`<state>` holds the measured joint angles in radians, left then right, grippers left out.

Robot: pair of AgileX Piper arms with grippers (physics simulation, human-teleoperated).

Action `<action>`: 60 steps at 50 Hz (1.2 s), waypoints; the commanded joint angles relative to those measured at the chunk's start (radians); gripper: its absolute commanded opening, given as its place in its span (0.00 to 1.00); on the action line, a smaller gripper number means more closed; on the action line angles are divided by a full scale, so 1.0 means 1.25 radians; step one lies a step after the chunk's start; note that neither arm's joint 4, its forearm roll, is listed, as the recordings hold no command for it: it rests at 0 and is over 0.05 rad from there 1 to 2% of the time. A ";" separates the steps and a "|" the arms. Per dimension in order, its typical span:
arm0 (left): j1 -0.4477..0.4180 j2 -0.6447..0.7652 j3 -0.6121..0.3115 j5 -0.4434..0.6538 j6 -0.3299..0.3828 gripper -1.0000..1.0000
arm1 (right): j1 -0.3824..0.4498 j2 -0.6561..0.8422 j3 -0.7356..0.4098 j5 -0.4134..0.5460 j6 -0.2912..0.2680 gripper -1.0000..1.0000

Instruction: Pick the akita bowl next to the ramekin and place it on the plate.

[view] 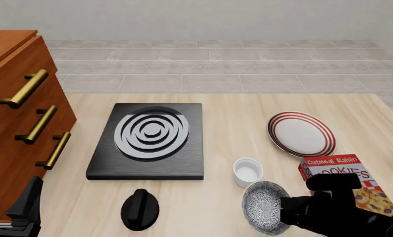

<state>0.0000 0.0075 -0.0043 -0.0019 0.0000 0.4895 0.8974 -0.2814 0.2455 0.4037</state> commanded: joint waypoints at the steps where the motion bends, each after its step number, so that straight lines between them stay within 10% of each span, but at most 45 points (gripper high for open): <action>1: 0.000 0.000 0.000 0.000 0.000 1.00 | -0.003 -0.030 -0.023 0.026 0.016 0.00; 60: 0.000 0.000 0.000 0.000 0.000 1.00 | -0.203 0.030 -0.118 -0.022 0.070 0.00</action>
<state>0.0000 0.0075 -0.0043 -0.0019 0.0000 0.2836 0.9103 -0.3822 0.2294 0.4904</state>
